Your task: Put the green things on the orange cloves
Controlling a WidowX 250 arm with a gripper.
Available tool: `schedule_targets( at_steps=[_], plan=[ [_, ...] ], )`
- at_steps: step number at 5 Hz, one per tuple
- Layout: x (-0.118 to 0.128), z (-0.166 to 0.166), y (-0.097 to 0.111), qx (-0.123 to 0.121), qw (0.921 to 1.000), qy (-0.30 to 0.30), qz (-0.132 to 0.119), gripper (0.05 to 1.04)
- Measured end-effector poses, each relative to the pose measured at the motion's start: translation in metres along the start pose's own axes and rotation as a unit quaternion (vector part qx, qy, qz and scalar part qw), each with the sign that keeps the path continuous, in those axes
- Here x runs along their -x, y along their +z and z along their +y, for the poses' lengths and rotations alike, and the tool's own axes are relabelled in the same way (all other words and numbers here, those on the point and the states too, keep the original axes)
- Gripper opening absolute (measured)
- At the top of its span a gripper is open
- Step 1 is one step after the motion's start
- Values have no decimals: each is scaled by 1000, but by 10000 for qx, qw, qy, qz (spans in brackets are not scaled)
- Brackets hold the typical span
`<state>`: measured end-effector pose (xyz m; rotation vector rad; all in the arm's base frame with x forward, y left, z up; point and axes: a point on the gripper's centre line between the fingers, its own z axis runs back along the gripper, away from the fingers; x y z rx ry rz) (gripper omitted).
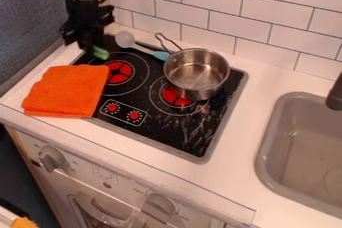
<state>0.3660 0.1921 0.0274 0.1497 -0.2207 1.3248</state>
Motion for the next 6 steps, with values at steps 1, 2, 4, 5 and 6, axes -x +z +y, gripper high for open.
schedule_targets(
  at_steps=[1, 2, 4, 5, 6],
  plan=[
    [-1, -9, 32, 312, 9994, -6, -161, 168],
    [12, -2, 60, 511, 9983, -61, -265, 168],
    [24, 54, 84, 351, 9981, -16, -500, 168],
    [22, 82, 70, 206, 9988, -11, -438, 168],
    [23, 91, 51, 290, 9990, -6, -326, 168]
  ],
)
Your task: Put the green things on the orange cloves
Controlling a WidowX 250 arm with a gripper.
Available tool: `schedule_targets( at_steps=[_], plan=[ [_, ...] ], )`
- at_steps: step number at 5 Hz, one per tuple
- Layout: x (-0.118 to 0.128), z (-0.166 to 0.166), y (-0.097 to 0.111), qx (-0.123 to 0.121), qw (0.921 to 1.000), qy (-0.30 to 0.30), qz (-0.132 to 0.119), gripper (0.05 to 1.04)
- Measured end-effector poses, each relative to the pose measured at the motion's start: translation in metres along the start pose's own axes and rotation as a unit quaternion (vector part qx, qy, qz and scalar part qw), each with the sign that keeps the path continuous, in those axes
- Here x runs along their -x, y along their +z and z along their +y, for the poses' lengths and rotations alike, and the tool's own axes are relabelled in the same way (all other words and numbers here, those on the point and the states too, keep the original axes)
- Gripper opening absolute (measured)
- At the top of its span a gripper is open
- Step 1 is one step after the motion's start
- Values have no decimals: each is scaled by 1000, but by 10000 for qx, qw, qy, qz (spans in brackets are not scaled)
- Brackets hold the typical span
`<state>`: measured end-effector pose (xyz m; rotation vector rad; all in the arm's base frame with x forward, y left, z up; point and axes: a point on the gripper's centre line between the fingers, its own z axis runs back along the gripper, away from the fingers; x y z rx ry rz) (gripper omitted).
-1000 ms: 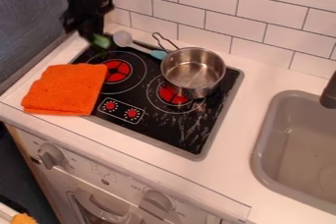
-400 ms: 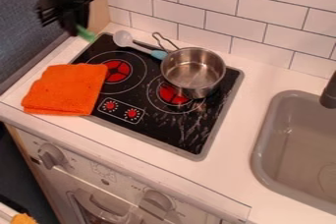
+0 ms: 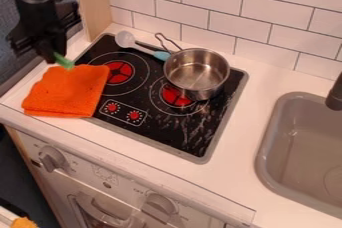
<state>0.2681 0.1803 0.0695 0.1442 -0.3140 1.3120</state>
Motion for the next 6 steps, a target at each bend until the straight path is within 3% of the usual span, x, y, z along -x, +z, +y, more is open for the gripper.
schedule_targets(
  at_steps=[1, 2, 3, 4, 5, 6],
  plan=[
    [11, 0, -32, -110, 9996, -98, 236, 168],
    [18, 0, -43, -178, 9988, -131, 427, 218],
    [16, -5, -42, -423, 9984, -11, 372, 469],
    [17, -5, -42, -482, 9981, 103, 381, 782],
    [18, -5, -41, -465, 9979, 146, 433, 997],
    [20, -4, -40, -510, 9975, 121, 474, 1003]
  ],
)
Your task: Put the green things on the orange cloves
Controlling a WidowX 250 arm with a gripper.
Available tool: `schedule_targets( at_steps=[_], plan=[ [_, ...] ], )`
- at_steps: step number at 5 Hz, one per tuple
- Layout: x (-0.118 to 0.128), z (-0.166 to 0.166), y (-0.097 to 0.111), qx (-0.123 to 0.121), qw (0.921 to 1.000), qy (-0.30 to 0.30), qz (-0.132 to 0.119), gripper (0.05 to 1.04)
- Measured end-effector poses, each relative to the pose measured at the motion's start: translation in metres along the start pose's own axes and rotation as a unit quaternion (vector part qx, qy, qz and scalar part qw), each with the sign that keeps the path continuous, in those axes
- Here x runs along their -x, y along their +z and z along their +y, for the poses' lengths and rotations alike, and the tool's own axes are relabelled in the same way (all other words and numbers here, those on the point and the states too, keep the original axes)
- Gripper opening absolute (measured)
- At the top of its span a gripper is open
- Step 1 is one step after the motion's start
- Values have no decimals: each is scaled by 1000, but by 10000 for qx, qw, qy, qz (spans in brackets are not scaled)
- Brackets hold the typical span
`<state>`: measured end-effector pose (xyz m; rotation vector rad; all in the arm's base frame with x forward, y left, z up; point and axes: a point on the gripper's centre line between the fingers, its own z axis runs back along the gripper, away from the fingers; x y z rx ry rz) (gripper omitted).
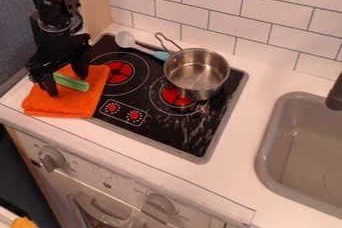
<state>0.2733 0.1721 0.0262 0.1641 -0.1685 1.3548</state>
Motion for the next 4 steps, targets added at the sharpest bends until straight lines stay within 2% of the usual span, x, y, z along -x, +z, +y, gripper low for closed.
schedule_targets(
  at_steps=[1, 2, 3, 4],
  plan=[
    [-6, -3, 20, 157, 9998, 86, -74, 999],
    [-13, -13, 51, 468, 9989, 73, -60, 1000],
    [-17, -13, 74, 401, 9992, -59, -48, 1000],
    [-17, -13, 75, 412, 9991, -72, -59, 1000]
  ],
)
